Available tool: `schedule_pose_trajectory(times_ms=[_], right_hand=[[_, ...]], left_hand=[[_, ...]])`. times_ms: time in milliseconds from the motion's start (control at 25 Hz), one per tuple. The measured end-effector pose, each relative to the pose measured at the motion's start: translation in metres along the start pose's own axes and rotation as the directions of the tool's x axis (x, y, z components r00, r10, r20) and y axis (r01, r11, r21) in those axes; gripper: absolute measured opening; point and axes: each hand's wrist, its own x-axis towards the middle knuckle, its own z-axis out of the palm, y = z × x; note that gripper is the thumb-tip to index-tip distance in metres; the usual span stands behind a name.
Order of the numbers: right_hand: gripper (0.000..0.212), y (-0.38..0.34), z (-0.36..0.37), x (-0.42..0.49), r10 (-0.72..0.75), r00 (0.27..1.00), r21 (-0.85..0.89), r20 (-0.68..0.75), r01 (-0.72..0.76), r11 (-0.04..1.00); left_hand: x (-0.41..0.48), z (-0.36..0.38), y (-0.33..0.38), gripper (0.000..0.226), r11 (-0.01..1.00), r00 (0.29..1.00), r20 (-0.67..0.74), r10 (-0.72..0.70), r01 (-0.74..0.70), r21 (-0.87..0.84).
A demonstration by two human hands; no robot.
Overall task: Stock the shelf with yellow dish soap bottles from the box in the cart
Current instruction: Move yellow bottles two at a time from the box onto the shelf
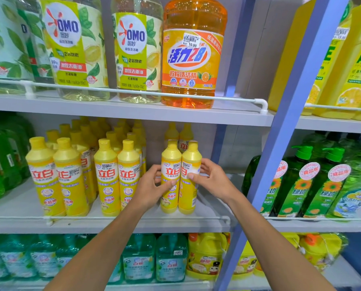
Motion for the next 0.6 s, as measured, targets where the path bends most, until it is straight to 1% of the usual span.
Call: schedule_pose_trajectory(times_ms=[40,120,160,200,240,320,360,400,480,520,560,600], right_hand=[[0.055,-0.002,0.004,-0.004,-0.021,1.0,-0.044,-0.021,0.02,0.999],[0.059,-0.002,0.016,-0.008,-0.062,0.987,-0.119,-0.149,0.045,0.992],[0.061,-0.002,0.02,-0.008,-0.066,0.979,-0.114,-0.194,0.045,0.992],[0.062,-0.001,0.02,-0.007,-0.056,0.979,-0.084,-0.198,0.04,0.996],[0.063,0.002,0.018,-0.005,-0.034,0.985,-0.033,-0.167,0.029,0.999],[0.062,0.009,0.012,-0.005,0.003,0.998,0.045,-0.06,-0.001,0.999],[0.062,0.011,0.012,-0.008,0.011,1.0,0.043,-0.029,-0.009,0.999],[0.064,0.016,0.018,-0.013,0.031,0.999,0.019,-0.031,-0.031,0.999],[0.072,0.026,0.035,-0.023,0.071,0.988,-0.101,-0.135,-0.085,0.991],[0.071,0.03,0.043,-0.027,0.076,0.979,-0.149,-0.187,-0.105,0.983],[0.065,0.034,0.048,-0.029,0.079,0.972,-0.159,-0.222,-0.116,0.98],[0.06,0.038,0.048,-0.029,0.085,0.968,-0.133,-0.236,-0.119,0.984]], left_hand=[[0.0,0.001,0.0,0.048,1.0,1.0,-0.008,-0.004,0.004,0.011],[0.0,0.002,-0.003,0.051,0.999,1.0,-0.026,-0.006,0.007,0.037],[0.0,0.003,-0.005,0.053,0.999,1.0,-0.024,-0.01,0.011,0.049],[-0.001,0.004,-0.007,0.054,0.998,1.0,-0.015,-0.019,0.02,0.054],[-0.003,0.004,-0.01,0.055,0.998,1.0,-0.003,-0.031,0.031,0.057],[-0.007,0.006,-0.014,0.057,0.997,0.998,0.014,-0.053,0.052,0.055],[-0.008,0.007,-0.015,0.058,0.997,0.998,0.012,-0.058,0.058,0.056],[-0.01,0.009,-0.017,0.06,0.997,0.998,0.005,-0.06,0.06,0.056],[-0.015,0.015,-0.022,0.062,0.996,0.998,-0.033,-0.056,0.058,0.066],[-0.018,0.019,-0.026,0.063,0.995,0.996,-0.059,-0.06,0.065,0.079],[-0.021,0.022,-0.029,0.062,0.993,0.994,-0.085,-0.07,0.078,0.094],[-0.023,0.024,-0.031,0.062,0.991,0.992,-0.107,-0.074,0.085,0.107]])
